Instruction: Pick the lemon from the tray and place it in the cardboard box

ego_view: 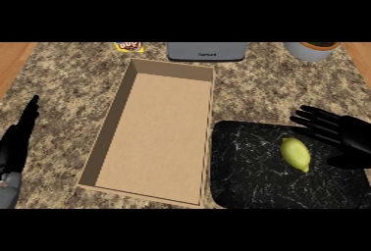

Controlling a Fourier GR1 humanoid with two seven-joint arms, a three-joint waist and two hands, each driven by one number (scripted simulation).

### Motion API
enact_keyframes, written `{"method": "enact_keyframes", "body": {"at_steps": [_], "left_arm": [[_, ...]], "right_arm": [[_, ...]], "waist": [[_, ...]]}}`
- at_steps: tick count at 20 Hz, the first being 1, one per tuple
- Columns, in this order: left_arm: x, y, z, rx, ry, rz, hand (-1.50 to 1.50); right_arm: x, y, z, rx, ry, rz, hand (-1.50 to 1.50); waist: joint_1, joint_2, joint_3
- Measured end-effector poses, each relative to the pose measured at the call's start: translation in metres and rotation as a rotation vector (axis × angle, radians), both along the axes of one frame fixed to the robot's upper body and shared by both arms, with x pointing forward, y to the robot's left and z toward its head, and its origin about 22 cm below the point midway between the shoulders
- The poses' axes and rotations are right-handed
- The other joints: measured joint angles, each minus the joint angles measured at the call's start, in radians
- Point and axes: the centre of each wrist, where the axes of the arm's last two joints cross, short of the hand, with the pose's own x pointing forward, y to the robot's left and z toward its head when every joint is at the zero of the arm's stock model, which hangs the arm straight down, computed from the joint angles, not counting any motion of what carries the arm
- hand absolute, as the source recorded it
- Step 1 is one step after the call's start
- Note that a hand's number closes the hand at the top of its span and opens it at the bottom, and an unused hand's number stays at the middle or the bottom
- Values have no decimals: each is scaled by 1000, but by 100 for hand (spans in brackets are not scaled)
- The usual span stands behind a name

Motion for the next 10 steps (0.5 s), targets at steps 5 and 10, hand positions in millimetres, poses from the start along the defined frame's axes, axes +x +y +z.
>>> {"method": "enact_keyframes", "body": {"at_steps": [5, 10], "left_arm": [[-1, -1, -9, -2, -2, 2, 0], [2, 0, -6, 0, -1, 4, 0]], "right_arm": [[0, 10, -14, -10, -14, -2, -150], [1, 12, -16, -25, -22, 12, -150]], "waist": [[-2, -1, -1], [-2, -3, -5]]}}
